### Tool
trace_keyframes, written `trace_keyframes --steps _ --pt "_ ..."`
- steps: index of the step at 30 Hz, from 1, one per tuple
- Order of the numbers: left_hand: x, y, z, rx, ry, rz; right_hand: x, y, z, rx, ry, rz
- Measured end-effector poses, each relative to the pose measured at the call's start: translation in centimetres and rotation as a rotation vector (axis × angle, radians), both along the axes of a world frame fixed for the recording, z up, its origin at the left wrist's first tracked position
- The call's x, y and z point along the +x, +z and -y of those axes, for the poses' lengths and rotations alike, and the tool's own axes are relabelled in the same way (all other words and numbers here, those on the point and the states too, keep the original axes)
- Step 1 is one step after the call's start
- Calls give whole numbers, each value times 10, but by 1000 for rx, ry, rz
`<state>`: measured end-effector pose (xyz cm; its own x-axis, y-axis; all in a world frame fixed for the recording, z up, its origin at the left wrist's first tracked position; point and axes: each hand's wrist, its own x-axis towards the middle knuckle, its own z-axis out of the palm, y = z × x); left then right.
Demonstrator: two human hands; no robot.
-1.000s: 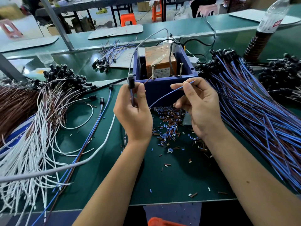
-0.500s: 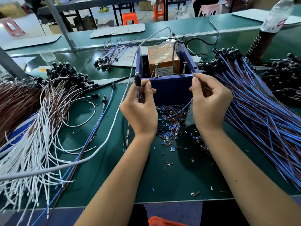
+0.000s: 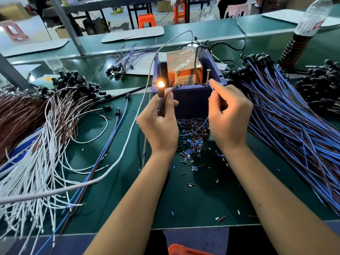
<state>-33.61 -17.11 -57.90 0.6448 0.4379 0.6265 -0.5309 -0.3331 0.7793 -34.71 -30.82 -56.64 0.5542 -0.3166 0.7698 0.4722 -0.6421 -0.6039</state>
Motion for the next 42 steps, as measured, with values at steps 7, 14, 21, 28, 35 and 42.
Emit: trace_keyframes --steps 7,14,21,28,35,42 --pt "0 0 -1 39 7 17 0 -1 1 -2 10 -9" --pt "-4 2 0 10 3 2 -4 2 2 36 25 -51" --pt "-13 6 3 -2 0 29 -16 2 8 135 5 -81" --pt "-26 35 45 -21 -145 -3 -37 4 31 183 4 -136" --pt "-37 94 123 -65 -423 -191 -72 25 81 -285 -211 54" --pt "-36 163 174 -583 -872 -381 -85 47 105 -155 -12 -57"
